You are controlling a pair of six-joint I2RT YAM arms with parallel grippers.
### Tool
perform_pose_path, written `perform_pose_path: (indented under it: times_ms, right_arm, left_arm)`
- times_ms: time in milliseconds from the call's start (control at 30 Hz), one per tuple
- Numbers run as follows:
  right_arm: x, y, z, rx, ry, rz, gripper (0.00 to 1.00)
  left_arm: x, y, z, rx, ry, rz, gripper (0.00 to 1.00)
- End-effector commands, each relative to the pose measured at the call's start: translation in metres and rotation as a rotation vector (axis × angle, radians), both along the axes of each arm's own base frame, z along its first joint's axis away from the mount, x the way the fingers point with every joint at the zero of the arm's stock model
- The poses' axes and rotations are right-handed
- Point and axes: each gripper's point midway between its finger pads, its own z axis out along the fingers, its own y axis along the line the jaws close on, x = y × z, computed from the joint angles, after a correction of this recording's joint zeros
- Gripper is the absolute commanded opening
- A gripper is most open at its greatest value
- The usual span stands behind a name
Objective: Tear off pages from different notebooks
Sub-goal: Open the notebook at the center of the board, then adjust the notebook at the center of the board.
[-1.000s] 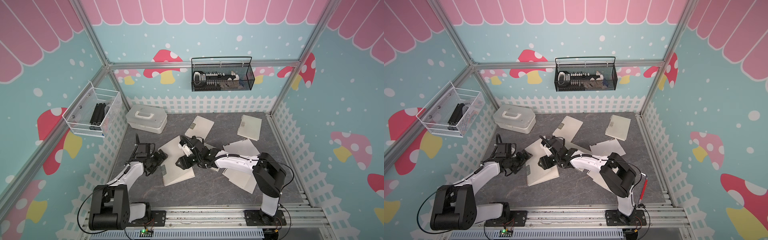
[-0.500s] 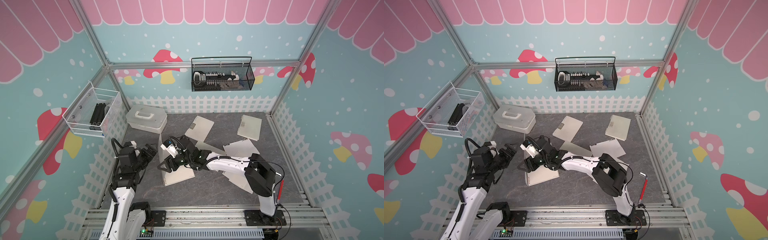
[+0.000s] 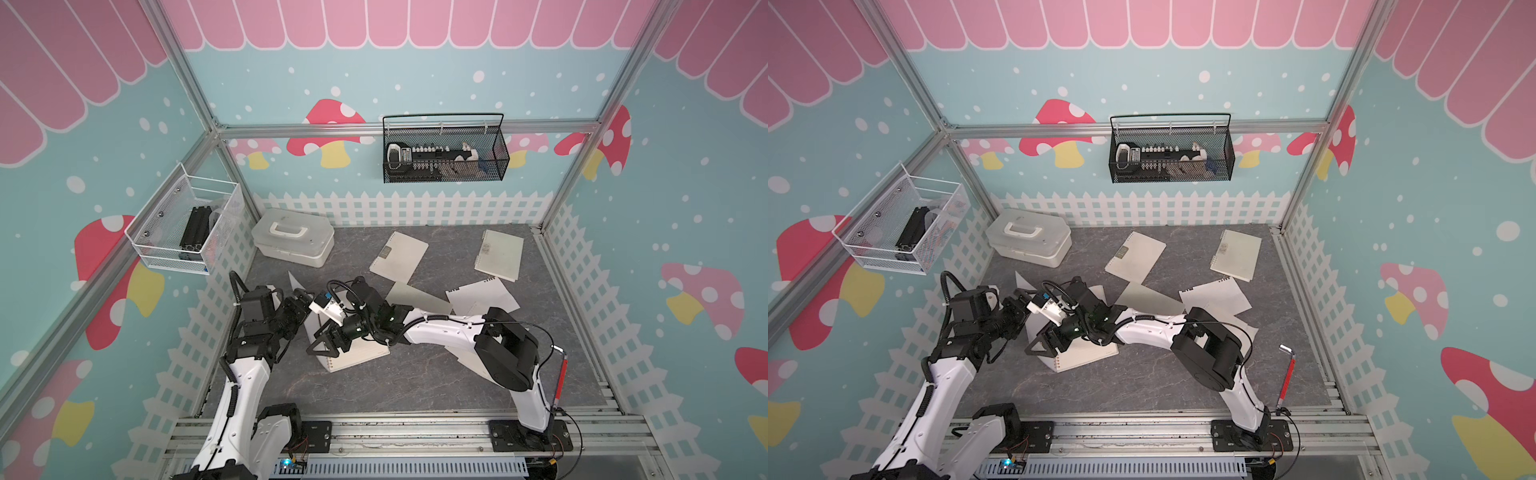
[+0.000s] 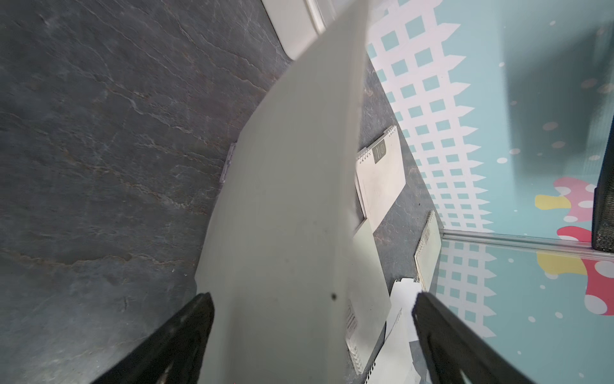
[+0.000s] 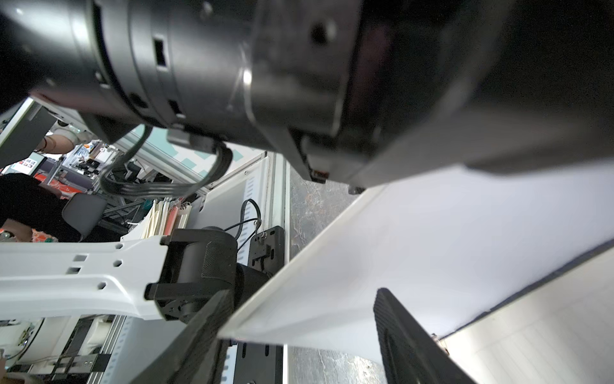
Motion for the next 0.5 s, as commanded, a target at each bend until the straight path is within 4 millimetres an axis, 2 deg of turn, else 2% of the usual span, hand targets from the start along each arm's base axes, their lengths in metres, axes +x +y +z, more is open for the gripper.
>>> perform_pose_path:
  times_ms: [0, 67, 100, 133, 167, 200, 267, 333, 367, 400, 467]
  right_arm:
    - [-0.018, -0.001, 0.022, 0.054, -0.04, 0.08, 0.72]
    - [-0.019, -0.009, 0.031, 0.072, -0.058, 0.057, 0.74]
    - [-0.015, -0.016, 0.035, 0.078, -0.068, 0.025, 0.75]
    - [-0.013, -0.023, 0.03, 0.066, -0.064, 0.002, 0.75]
    - [-0.007, -0.032, 0.035, 0.065, -0.071, -0.042, 0.75]
    - [0.006, -0.044, 0.028, 0.032, -0.064, -0.12, 0.75]
    - [0.032, -0.068, 0.009, -0.031, -0.05, -0.257, 0.74]
    - [0.069, -0.103, -0.024, -0.154, -0.035, -0.486, 0.73]
    - [0.081, -0.12, -0.038, -0.214, -0.045, -0.572, 0.73]
    - [0.091, -0.136, -0.054, -0.287, -0.055, -0.651, 0.73]
    - [0.099, -0.151, -0.079, -0.407, -0.053, -0.697, 0.73]
  left_arm:
    - [-0.003, 0.007, 0.005, 0.038, 0.01, 0.003, 0.94]
    - [-0.005, 0.009, -0.001, 0.038, 0.032, 0.005, 0.91]
    - [-0.006, 0.011, -0.004, 0.038, 0.041, 0.008, 0.85]
    - [-0.006, 0.012, -0.006, 0.035, 0.047, 0.011, 0.81]
    - [-0.007, 0.013, -0.007, 0.034, 0.051, 0.014, 0.78]
    - [-0.007, 0.014, -0.007, 0.032, 0.051, 0.017, 0.76]
    - [-0.008, 0.016, -0.007, 0.036, 0.05, 0.021, 0.72]
    - [-0.009, 0.019, -0.005, 0.049, 0.048, 0.027, 0.66]
    - [-0.01, 0.02, -0.004, 0.054, 0.044, 0.028, 0.63]
    - [-0.011, 0.022, -0.003, 0.061, 0.04, 0.032, 0.6]
    - [-0.013, 0.024, -0.003, 0.071, 0.042, 0.04, 0.53]
